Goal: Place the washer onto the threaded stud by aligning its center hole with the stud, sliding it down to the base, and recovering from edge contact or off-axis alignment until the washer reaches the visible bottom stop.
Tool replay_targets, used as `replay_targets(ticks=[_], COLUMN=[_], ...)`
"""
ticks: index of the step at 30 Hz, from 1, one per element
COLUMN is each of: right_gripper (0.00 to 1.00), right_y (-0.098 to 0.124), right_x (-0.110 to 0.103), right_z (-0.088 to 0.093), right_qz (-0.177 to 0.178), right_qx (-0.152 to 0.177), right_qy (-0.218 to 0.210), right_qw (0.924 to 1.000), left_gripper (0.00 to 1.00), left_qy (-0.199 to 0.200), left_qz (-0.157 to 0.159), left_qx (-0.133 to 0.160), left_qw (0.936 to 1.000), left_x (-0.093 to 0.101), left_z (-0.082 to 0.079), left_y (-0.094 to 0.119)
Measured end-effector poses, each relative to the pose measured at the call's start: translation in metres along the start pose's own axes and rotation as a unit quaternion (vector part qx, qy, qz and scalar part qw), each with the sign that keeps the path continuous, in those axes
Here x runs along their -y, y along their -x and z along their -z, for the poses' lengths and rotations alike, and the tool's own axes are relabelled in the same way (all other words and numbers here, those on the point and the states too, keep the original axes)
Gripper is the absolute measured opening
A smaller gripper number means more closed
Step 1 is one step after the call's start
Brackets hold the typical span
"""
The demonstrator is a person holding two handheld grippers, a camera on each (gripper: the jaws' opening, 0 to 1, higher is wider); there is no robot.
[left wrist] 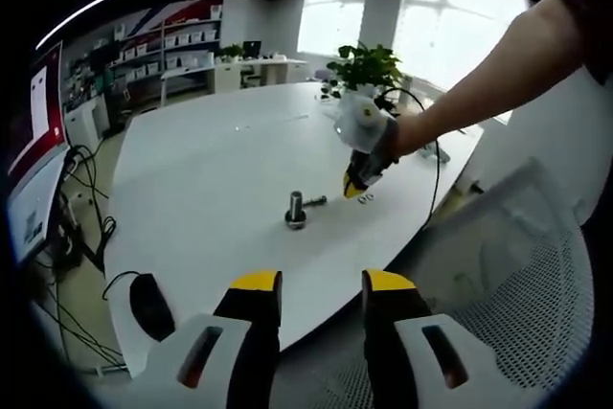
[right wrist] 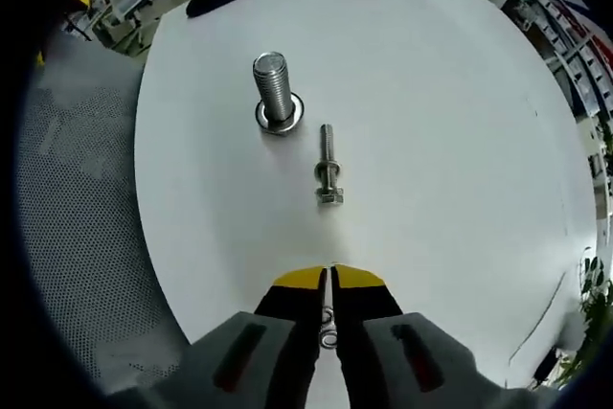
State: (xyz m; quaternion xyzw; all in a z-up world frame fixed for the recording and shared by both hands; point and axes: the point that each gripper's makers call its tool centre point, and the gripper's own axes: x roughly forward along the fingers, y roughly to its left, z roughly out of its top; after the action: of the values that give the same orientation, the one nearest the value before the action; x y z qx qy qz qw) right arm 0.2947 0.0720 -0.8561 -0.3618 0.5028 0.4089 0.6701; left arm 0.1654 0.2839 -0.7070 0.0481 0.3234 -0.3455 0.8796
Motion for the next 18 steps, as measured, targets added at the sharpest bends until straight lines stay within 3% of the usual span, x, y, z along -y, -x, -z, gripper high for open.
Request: replay_targets(ticks=[18], right_gripper=[0.07], right_y=[0.006], right_x=[0.013], right_z=[-0.013], right_qz=[0.010], right_qx=[0.023], right_qy=[-0.008], right_qw=[0.9997], left_gripper=[0.31], left_qy=[0.001], left_qz=[-0.003], left_qx=[-0.002], left_qw=[1.0000], left_x=[-0.001], left_z=[0.000], left_y=[0.000])
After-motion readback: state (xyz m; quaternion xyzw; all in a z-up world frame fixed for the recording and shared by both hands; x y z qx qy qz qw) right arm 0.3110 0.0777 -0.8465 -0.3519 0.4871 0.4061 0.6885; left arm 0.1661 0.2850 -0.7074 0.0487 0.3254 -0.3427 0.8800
